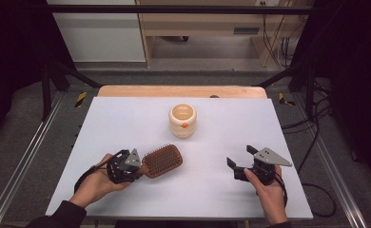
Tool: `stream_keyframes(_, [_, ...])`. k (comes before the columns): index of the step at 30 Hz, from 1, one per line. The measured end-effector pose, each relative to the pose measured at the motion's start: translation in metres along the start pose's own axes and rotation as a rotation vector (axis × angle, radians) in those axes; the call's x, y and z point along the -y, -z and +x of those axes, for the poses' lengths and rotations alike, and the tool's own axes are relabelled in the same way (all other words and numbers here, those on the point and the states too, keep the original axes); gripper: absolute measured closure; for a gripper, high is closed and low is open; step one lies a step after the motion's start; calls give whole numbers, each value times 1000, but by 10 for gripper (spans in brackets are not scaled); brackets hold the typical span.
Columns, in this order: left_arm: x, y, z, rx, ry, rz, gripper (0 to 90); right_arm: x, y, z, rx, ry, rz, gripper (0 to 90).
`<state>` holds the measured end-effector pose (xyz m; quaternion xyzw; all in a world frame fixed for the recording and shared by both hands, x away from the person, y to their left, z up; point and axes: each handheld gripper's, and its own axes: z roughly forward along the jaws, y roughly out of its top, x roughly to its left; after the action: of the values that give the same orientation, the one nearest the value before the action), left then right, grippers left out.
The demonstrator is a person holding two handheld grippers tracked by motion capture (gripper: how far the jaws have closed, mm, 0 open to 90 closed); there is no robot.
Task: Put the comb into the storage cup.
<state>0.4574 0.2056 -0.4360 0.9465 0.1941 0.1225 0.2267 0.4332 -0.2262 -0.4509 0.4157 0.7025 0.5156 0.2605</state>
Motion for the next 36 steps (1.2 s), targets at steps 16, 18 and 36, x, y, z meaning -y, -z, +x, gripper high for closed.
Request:
stream_keyframes(16, [4, 2, -14, -150, 103, -387, 727, -5, -2, 14, -40, -22, -44, 71])
stream_keyframes(18, [5, 4, -14, -169, 109, -418, 727, -5, -4, 17, -44, -27, -53, 63])
stream_keyframes(36, [12, 6, -26, -229, 154, -567, 727, -13, -15, 50, -95, -98, -97, 62])
